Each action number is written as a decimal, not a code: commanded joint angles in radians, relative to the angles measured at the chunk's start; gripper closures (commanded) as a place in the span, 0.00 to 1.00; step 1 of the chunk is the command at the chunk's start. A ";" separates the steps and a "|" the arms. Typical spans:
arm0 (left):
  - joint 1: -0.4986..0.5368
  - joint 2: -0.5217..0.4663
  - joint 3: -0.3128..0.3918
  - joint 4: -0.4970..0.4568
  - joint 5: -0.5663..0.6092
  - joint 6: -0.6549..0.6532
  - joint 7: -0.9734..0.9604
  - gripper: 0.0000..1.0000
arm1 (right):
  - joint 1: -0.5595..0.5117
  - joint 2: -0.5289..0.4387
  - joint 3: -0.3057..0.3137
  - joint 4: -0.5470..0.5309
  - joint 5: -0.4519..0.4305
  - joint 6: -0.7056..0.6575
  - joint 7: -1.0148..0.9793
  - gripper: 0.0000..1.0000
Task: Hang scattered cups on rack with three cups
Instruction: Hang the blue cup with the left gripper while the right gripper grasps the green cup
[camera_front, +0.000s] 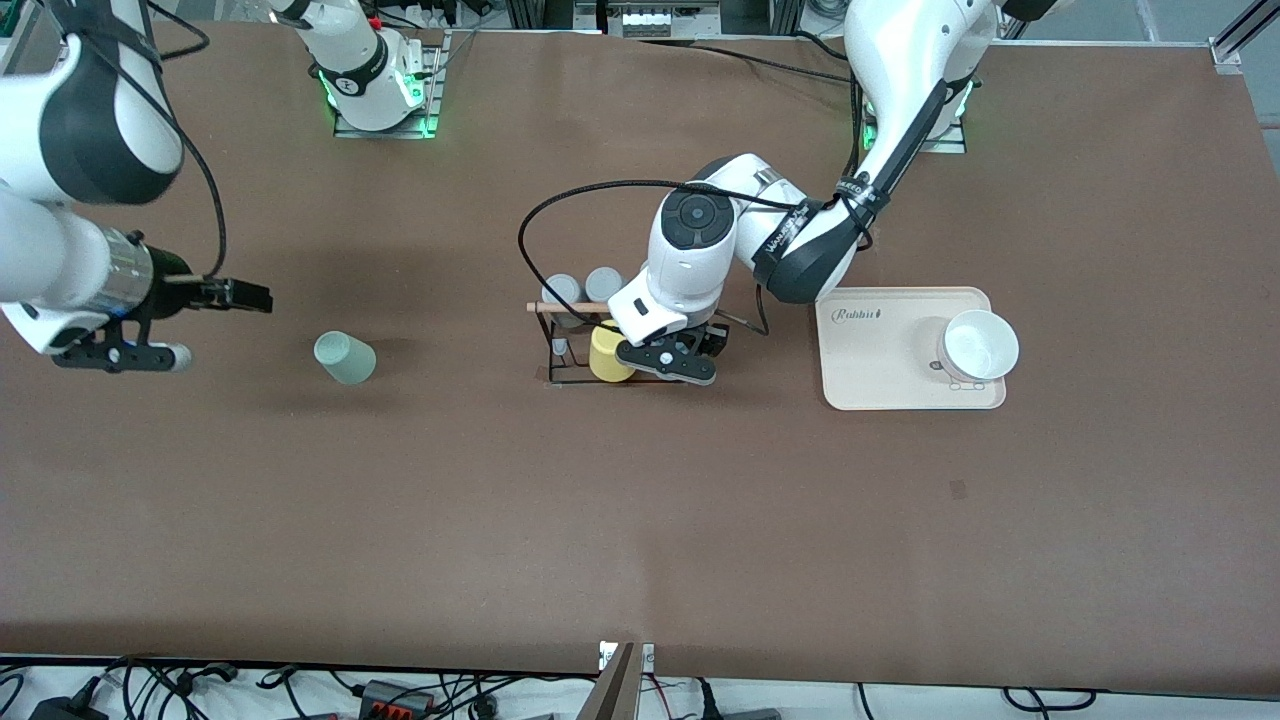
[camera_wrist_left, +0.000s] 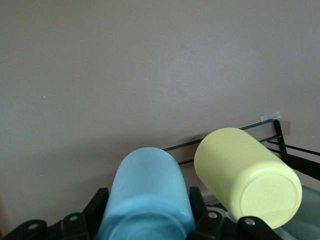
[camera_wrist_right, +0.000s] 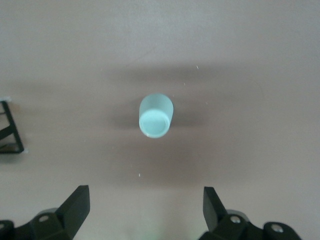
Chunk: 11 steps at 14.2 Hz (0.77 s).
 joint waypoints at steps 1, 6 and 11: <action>0.005 0.002 -0.003 -0.045 0.023 0.075 0.028 0.71 | 0.002 0.098 0.009 -0.008 -0.004 0.082 0.010 0.00; 0.008 0.007 -0.003 -0.102 0.023 0.158 0.089 0.68 | -0.001 0.137 0.009 -0.169 -0.004 0.286 0.014 0.00; 0.016 -0.004 -0.003 -0.099 0.023 0.156 0.091 0.00 | -0.002 0.151 0.009 -0.267 -0.004 0.401 0.014 0.00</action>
